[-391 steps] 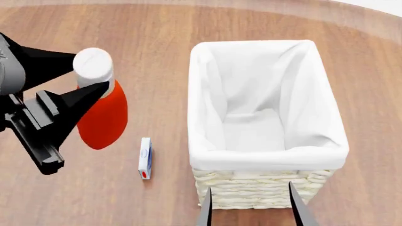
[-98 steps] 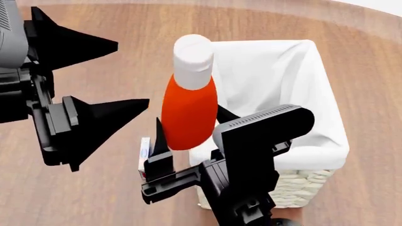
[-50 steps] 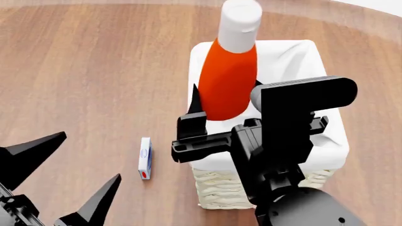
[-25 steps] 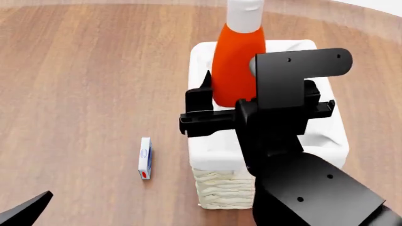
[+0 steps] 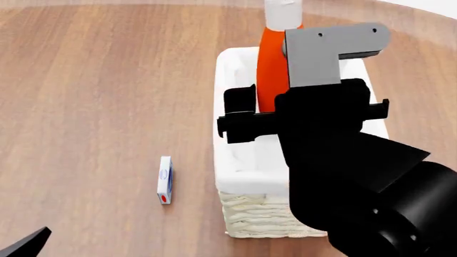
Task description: Pick up the ketchup, and put it in the basket.
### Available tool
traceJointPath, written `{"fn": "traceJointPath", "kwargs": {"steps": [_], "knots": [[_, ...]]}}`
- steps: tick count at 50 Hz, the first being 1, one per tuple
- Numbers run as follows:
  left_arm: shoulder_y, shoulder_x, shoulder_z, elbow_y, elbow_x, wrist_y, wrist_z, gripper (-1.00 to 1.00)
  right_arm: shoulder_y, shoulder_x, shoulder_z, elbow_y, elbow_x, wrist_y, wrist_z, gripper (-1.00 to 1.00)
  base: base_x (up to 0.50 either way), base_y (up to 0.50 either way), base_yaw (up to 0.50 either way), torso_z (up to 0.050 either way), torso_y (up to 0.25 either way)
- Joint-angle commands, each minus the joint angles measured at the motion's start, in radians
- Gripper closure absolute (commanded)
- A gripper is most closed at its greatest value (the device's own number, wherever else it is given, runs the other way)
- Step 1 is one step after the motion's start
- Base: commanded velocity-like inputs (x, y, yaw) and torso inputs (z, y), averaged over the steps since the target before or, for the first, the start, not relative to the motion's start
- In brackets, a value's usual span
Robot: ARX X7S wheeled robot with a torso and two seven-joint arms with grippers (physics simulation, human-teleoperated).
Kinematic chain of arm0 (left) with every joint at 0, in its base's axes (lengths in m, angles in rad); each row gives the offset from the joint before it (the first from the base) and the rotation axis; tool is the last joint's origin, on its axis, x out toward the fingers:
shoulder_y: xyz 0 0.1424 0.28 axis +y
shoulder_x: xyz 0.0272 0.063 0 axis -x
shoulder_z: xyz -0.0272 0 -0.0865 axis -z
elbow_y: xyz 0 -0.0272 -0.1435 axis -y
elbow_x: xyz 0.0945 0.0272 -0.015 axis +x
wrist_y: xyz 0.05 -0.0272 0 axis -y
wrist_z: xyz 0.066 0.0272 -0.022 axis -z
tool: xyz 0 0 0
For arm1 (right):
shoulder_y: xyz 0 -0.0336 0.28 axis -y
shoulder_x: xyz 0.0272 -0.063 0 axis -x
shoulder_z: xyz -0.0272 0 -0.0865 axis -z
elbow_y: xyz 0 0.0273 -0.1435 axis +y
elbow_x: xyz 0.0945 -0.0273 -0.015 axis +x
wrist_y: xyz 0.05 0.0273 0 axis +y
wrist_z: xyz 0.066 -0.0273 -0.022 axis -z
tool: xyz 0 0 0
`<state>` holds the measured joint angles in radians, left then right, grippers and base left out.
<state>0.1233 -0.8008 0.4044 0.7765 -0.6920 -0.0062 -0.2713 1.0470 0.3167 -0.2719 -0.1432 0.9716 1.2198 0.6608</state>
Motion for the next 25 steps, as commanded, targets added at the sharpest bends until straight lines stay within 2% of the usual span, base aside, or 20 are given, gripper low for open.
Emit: {"fn": "traceJointPath", "kwargs": {"steps": [1, 9, 14, 25], "knots": [[0.010, -0.003, -0.008, 0.008, -0.033, 0.031, 0.015, -1.00, 0.082, -0.037, 0.025, 0.117, 0.028, 0.113, 0.045, 1.00, 0.00, 0.00, 0.00, 0.010, 0.000], [0.018, 0.003, -0.006, -0.008, -0.031, 0.047, 0.026, -1.00, 0.121, -0.060, 0.045, 0.220, 0.048, 0.132, 0.041, 1.00, 0.00, 0.00, 0.00, 0.000, 0.001], [0.016, 0.010, 0.004, -0.022, -0.033, 0.046, 0.036, -1.00, 0.135, -0.093, 0.125, 0.303, 0.082, 0.163, 0.111, 1.00, 0.00, 0.00, 0.00, 0.000, 0.000], [-0.007, 0.009, 0.011, -0.013, -0.055, 0.025, 0.031, -1.00, 0.181, -0.118, 0.171, 0.441, 0.096, 0.155, 0.136, 1.00, 0.00, 0.00, 0.00, 0.000, 0.000]]}}
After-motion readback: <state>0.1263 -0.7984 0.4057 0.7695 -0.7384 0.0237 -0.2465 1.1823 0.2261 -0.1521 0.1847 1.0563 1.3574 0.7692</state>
